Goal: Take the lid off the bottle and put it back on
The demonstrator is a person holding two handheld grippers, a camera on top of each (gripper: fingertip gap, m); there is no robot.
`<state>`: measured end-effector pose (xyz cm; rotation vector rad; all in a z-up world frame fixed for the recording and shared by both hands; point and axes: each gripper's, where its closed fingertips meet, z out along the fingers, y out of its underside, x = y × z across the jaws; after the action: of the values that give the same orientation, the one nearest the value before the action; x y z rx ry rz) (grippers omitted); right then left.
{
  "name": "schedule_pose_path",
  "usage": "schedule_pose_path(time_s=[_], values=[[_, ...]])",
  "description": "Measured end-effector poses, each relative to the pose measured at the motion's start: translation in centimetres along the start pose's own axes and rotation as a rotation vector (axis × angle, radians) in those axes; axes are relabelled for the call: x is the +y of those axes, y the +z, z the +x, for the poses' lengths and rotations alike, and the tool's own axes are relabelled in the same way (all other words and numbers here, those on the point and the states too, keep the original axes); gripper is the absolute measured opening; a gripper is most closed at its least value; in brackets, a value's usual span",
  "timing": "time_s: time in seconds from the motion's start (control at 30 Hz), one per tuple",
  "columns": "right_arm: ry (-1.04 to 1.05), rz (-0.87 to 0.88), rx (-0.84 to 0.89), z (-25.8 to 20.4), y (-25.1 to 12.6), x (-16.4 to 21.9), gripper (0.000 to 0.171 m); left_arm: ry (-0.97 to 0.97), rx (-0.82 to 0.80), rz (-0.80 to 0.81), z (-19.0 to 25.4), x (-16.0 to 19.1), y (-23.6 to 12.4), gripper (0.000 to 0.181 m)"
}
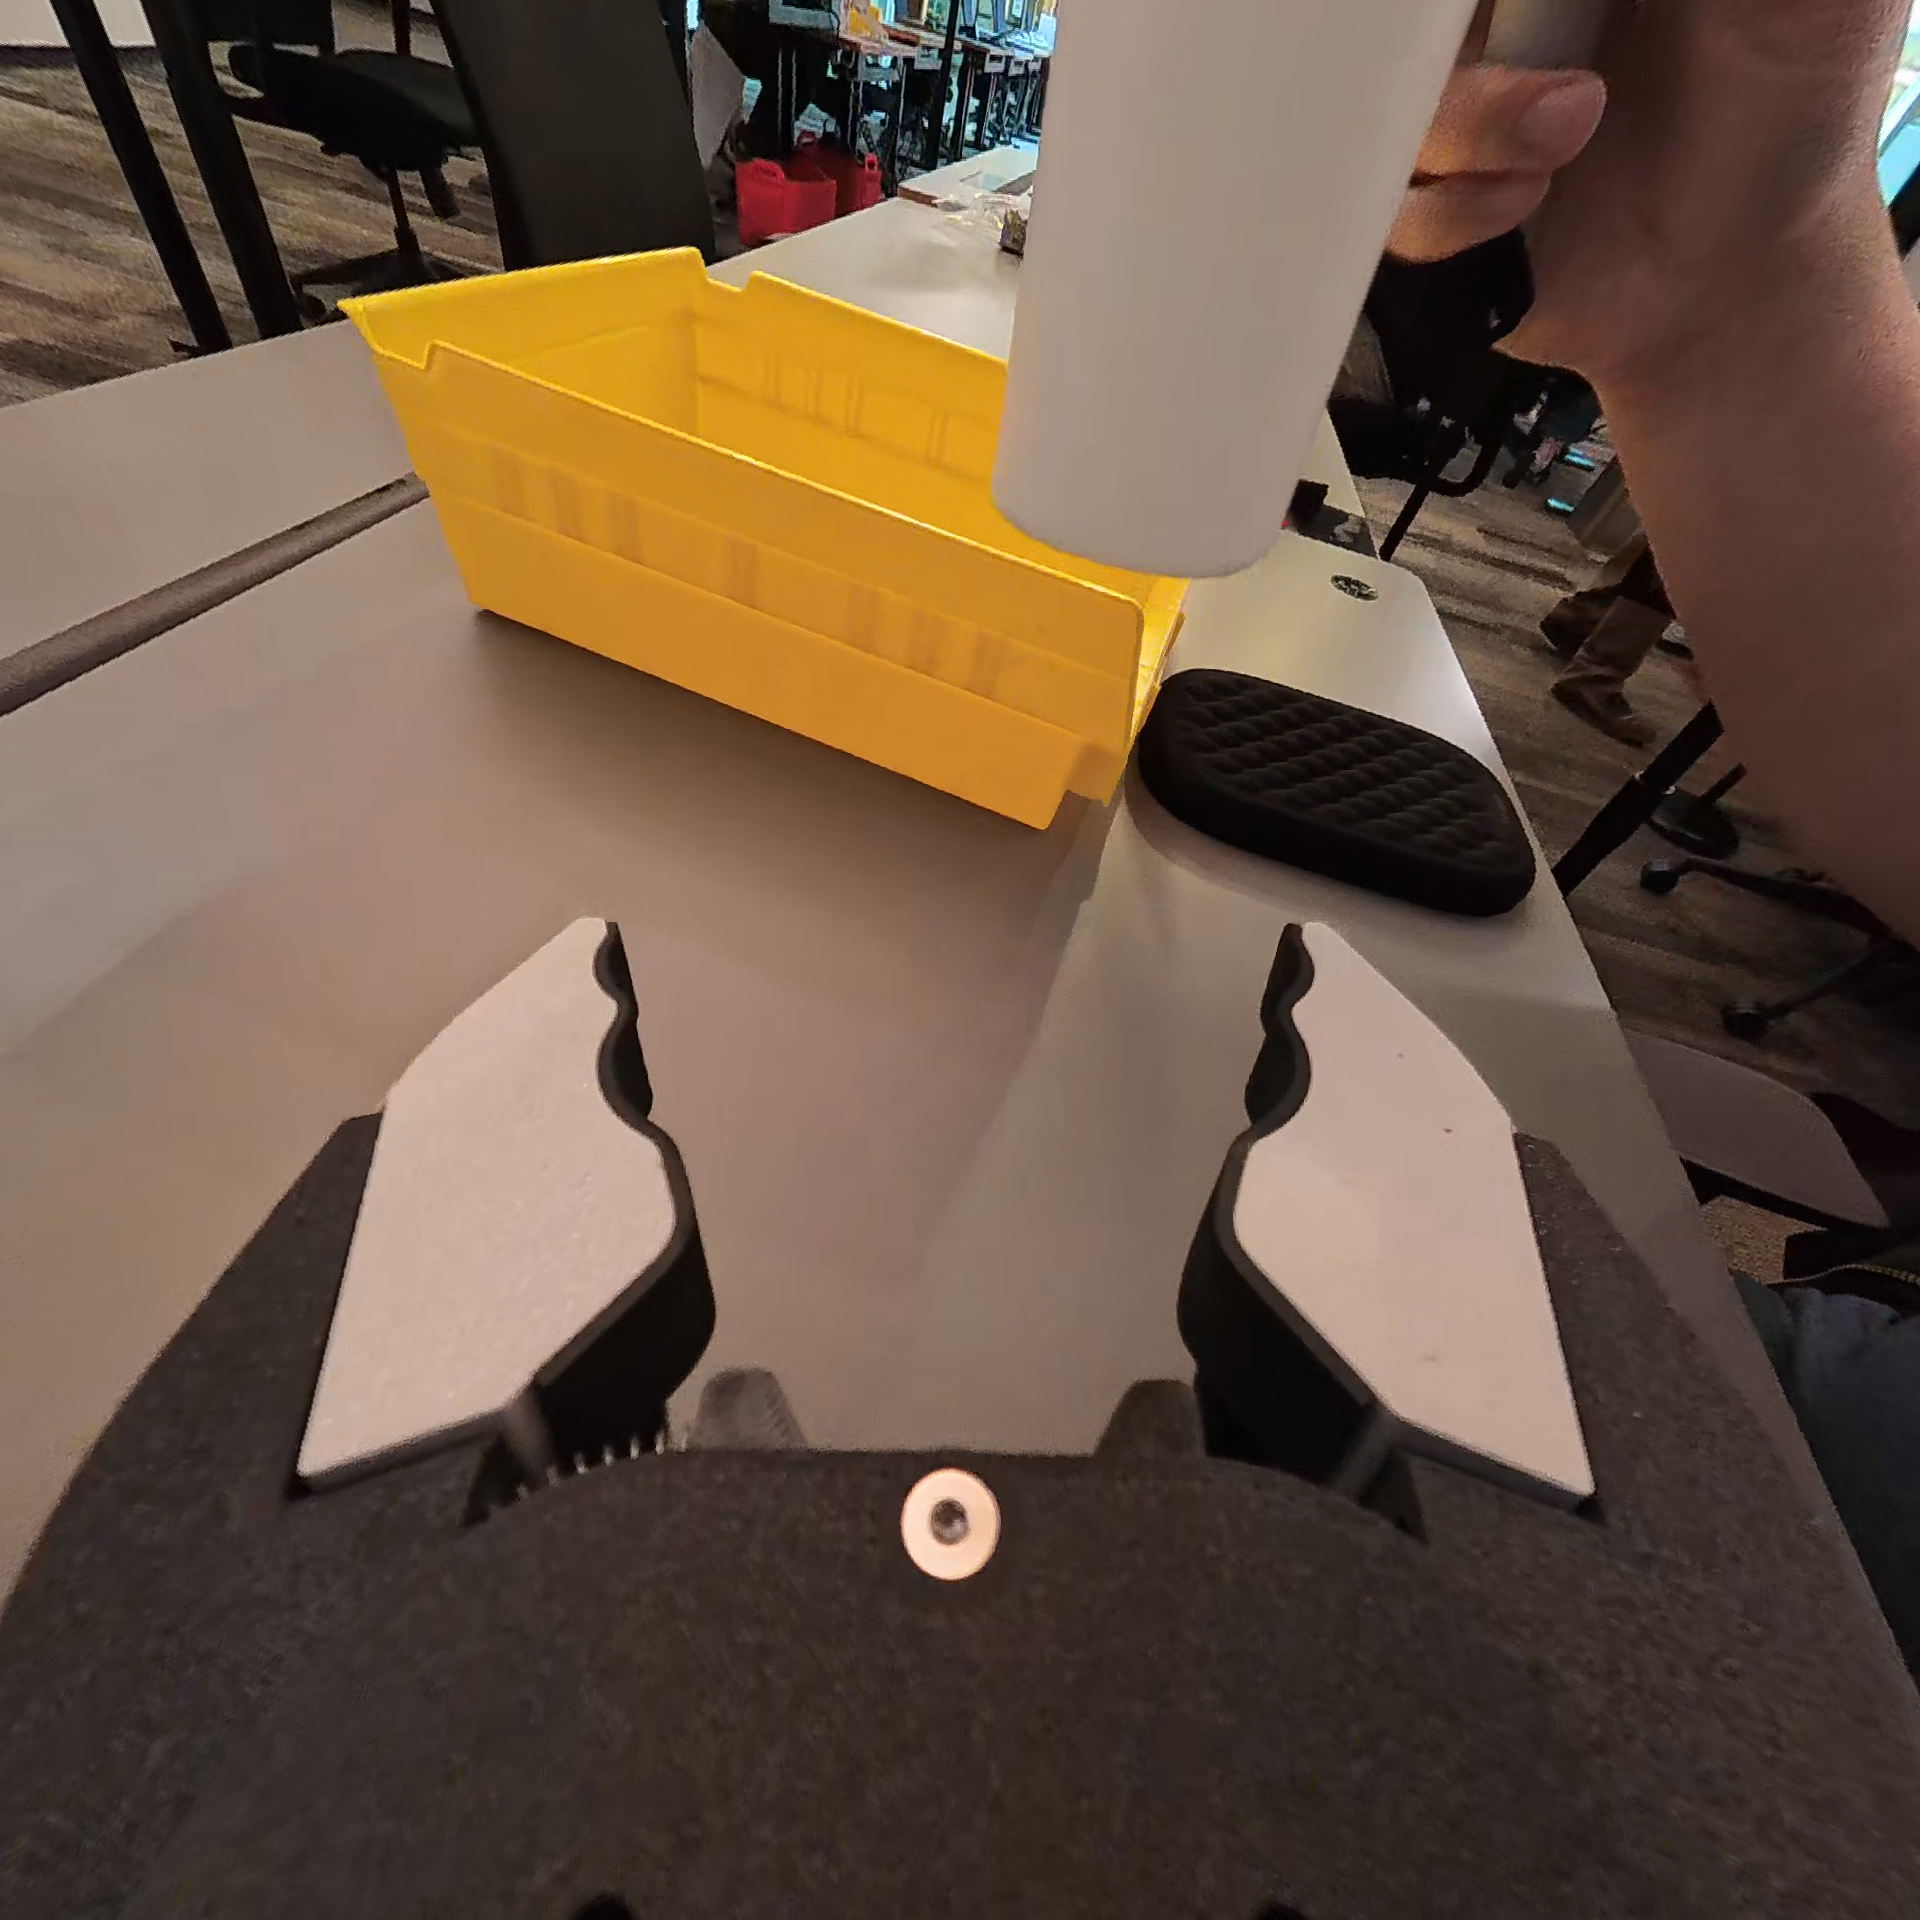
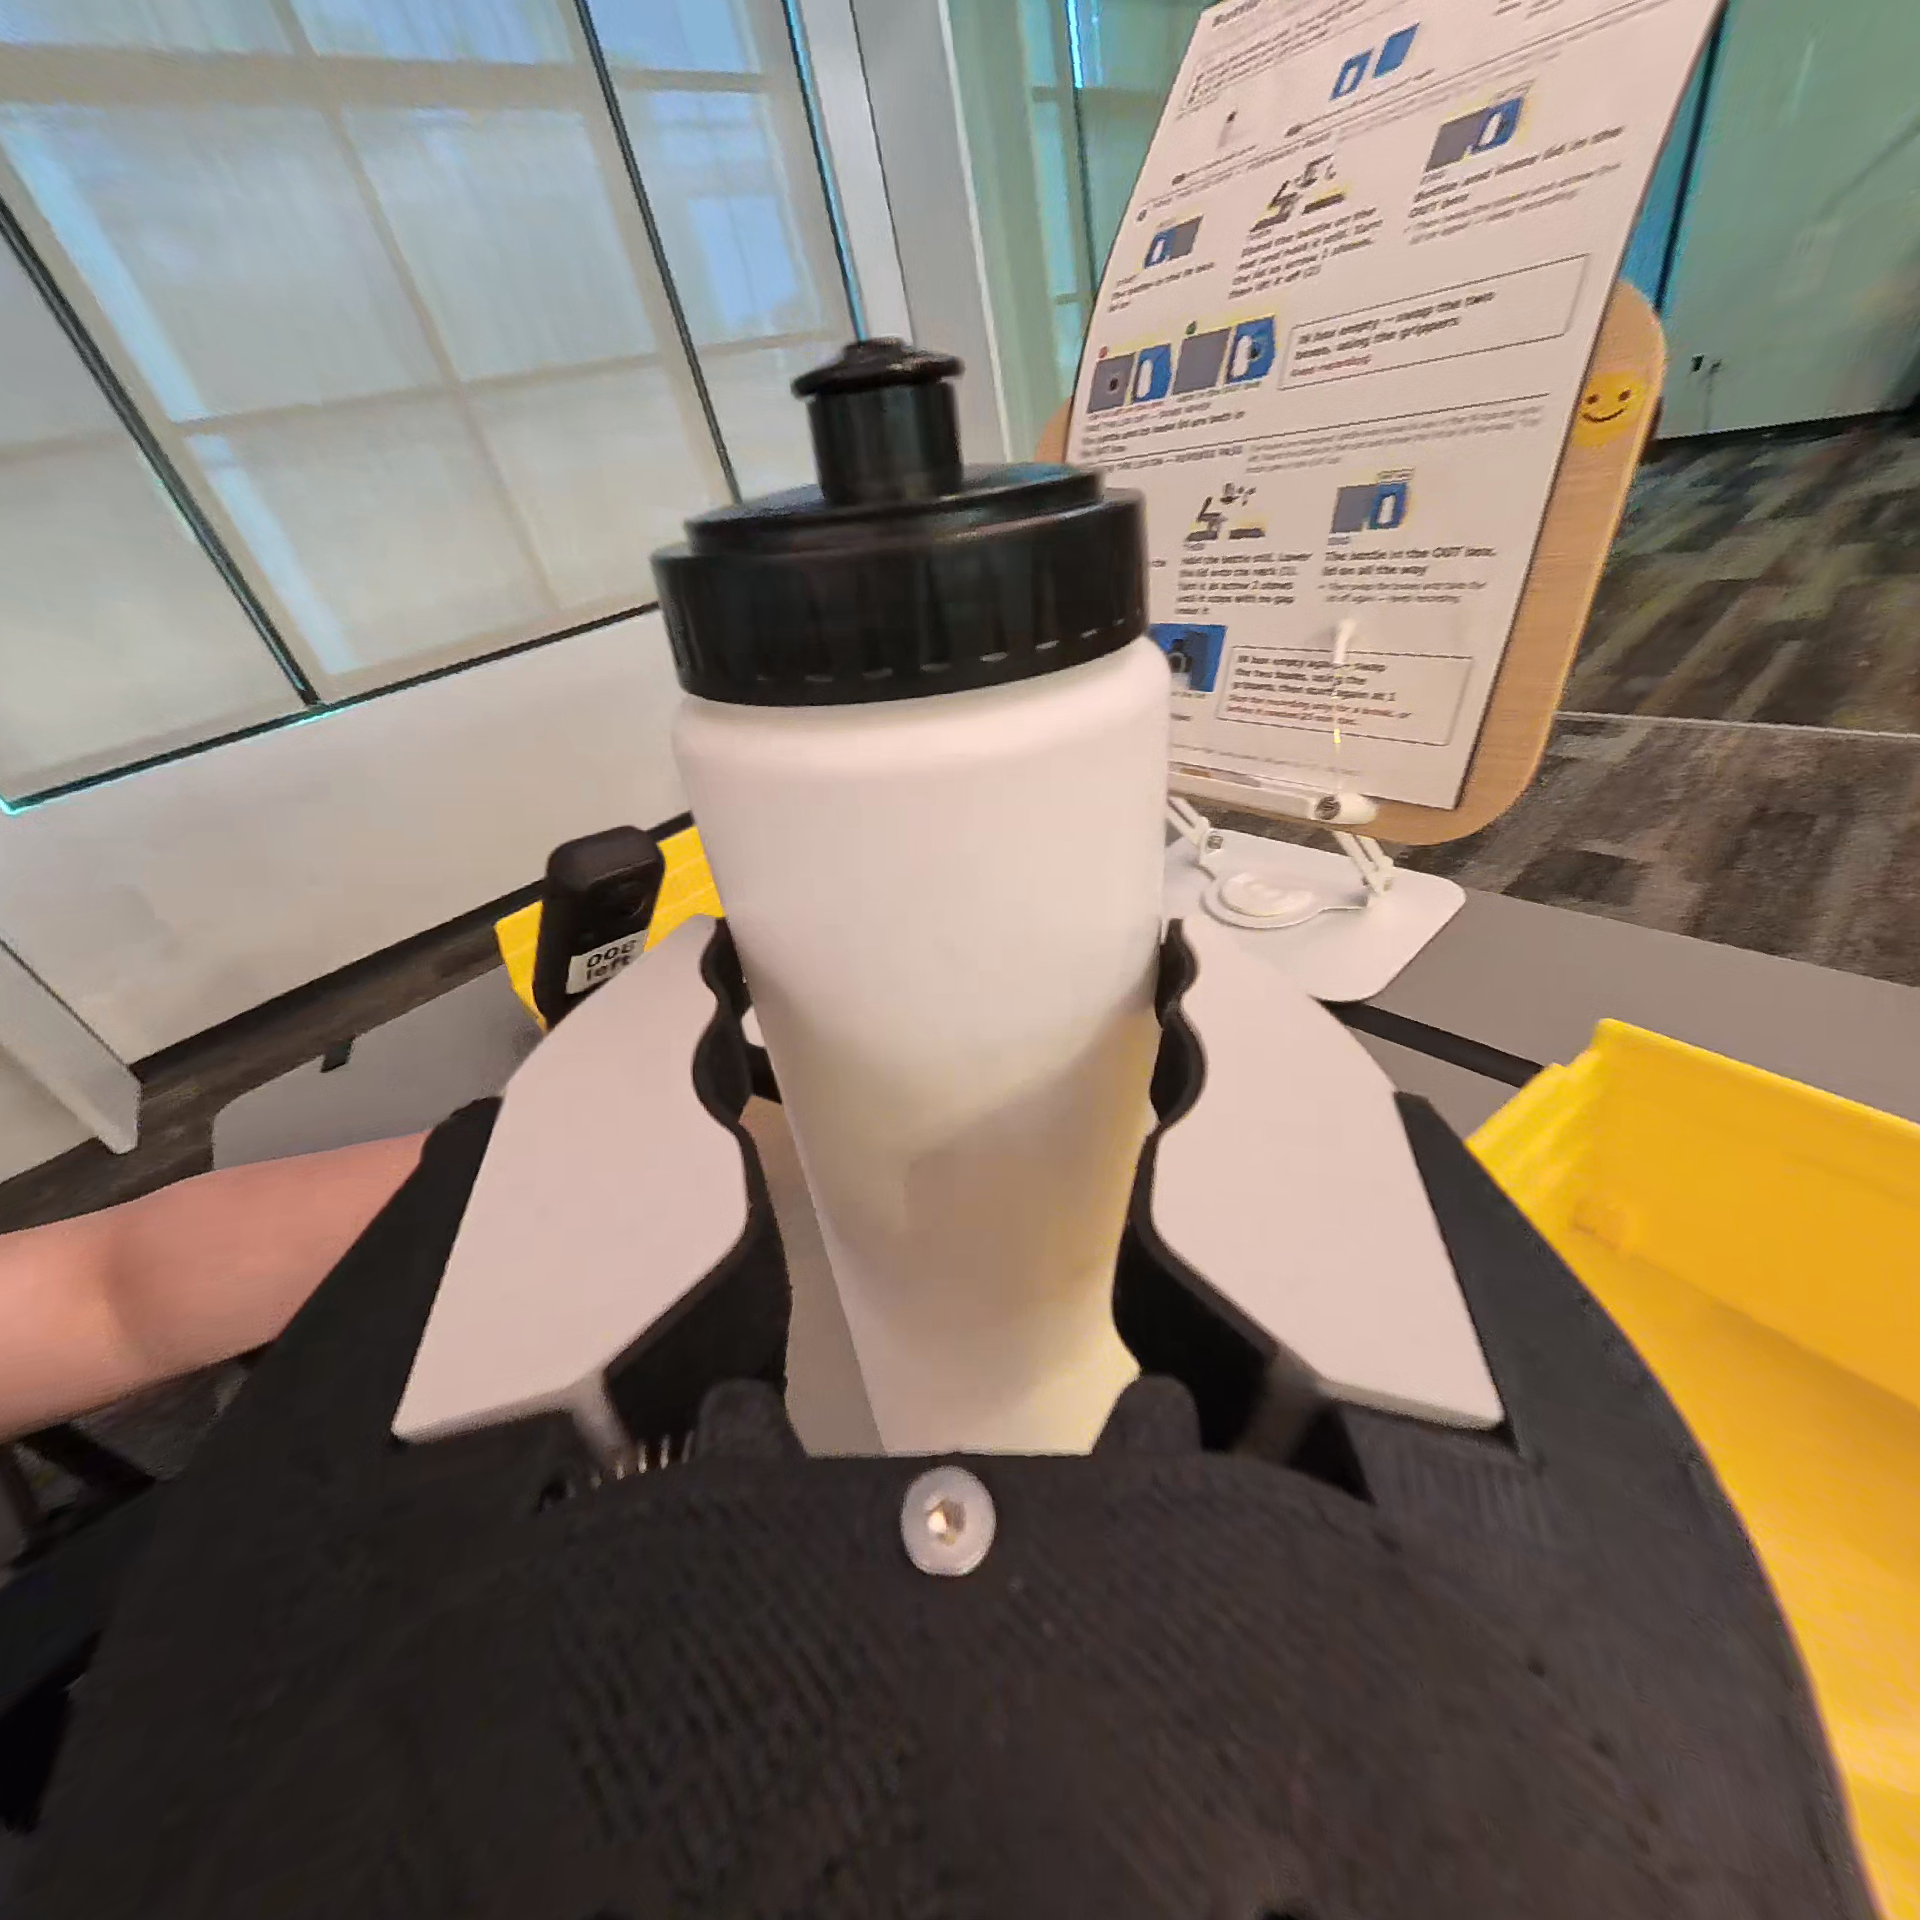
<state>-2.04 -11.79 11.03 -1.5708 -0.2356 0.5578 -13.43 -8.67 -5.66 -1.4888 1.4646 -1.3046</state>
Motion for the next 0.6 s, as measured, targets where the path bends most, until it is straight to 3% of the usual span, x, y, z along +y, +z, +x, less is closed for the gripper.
schedule_pose_path(time_s=[0.23, 0.4, 0.6], values=[[-0.032, 0.021, 0.117, 3.6, -1.2, -0.6, 0.078, 0.007, -0.008, -0.021, -0.2, 0.6, 0.3, 0.114], [-0.104, 0.13, 0.416, 12.0, -2.0, -0.6, 0.078, 0.014, -0.014, -0.04, -0.3, 1.0, 0.5, 0.114], [-0.089, 0.181, 0.642, 20.0, -2.1, 3.9, 0.078, 0.02, -0.017, -0.041, -0.4, 1.1, 0.5, 0.113]])
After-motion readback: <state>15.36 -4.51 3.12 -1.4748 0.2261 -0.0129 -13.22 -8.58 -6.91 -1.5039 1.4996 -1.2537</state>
